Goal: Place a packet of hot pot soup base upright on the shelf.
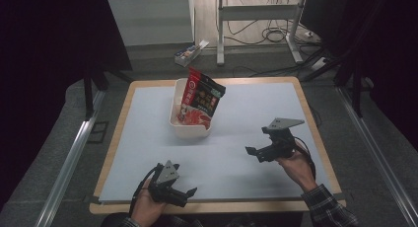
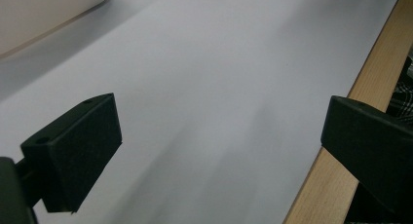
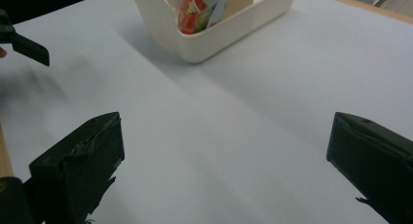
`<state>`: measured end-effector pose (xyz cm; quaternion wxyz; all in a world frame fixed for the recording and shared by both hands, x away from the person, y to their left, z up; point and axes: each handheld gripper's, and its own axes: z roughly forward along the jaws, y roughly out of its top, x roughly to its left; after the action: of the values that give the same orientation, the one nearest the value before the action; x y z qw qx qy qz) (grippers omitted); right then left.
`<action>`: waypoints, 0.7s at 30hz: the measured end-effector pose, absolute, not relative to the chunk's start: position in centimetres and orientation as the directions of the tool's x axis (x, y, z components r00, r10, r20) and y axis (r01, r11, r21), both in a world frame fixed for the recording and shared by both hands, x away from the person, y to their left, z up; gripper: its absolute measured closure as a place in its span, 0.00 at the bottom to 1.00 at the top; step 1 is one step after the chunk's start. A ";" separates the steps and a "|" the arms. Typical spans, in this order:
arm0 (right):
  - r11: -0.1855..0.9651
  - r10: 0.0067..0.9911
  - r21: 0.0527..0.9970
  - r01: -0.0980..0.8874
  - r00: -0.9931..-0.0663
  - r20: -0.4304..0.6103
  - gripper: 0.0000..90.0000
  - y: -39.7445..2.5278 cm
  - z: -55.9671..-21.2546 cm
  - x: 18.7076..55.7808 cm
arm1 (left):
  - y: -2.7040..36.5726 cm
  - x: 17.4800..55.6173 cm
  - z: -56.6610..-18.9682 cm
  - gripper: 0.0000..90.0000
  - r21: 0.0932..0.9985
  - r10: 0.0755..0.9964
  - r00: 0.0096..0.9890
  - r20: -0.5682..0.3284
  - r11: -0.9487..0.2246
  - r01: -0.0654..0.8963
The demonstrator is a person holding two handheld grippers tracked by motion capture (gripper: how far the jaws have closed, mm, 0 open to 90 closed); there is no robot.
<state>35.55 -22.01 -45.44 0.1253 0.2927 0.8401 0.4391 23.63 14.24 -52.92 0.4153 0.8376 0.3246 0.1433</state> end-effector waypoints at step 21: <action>0.517 0.670 0.726 0.454 -0.742 -0.014 0.00 -25.9 -50.2 31.9 | 14.4 23.9 -53.1 0.01 0.776 0.673 0.739 -0.012 -0.460 0.431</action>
<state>31.94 -25.89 -50.17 0.1478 0.3273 0.8583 0.3665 23.91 14.43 -53.14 0.4028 0.8410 0.3284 0.1502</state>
